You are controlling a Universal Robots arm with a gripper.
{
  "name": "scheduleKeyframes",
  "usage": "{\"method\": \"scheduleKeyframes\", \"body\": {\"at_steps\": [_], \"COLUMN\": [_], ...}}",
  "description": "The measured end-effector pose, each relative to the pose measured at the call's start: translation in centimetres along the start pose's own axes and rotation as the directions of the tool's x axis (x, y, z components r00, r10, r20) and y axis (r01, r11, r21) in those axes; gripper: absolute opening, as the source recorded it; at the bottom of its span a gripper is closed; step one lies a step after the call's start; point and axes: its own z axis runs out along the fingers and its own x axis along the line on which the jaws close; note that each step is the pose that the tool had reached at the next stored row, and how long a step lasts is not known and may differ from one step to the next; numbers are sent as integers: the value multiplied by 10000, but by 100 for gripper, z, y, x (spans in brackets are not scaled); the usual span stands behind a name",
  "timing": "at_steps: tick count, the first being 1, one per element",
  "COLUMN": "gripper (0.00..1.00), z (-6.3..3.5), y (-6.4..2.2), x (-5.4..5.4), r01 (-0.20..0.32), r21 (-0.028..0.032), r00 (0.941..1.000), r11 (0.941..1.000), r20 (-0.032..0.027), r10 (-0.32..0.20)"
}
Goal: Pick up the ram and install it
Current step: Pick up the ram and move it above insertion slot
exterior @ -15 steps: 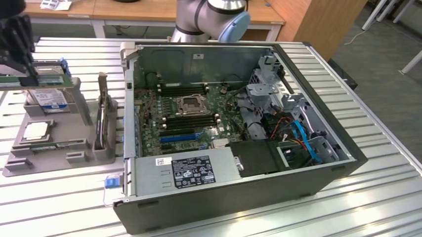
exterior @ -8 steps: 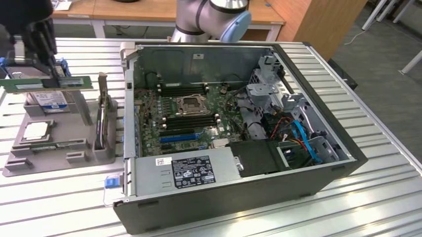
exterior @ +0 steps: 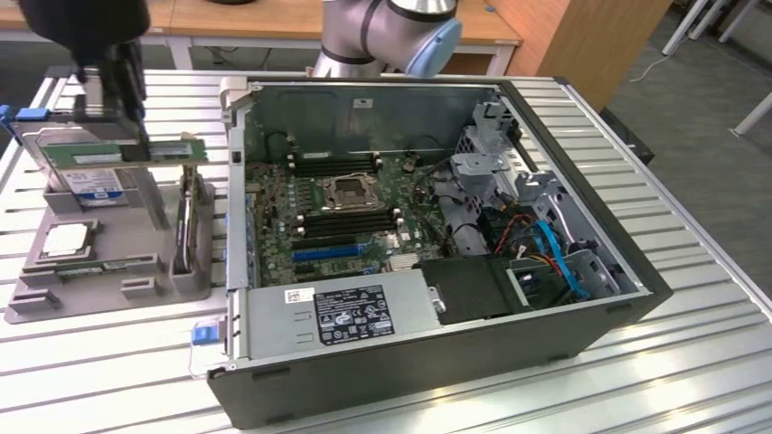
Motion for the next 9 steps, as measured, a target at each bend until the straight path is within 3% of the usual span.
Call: {"method": "scheduleKeyframes", "body": {"at_steps": [9], "gripper": [14], "z": [-20], "y": [-392], "x": [56], "r01": [0], "r21": [-20], "r00": [10000], "r11": [10000], "r20": [0], "r10": [0]}}
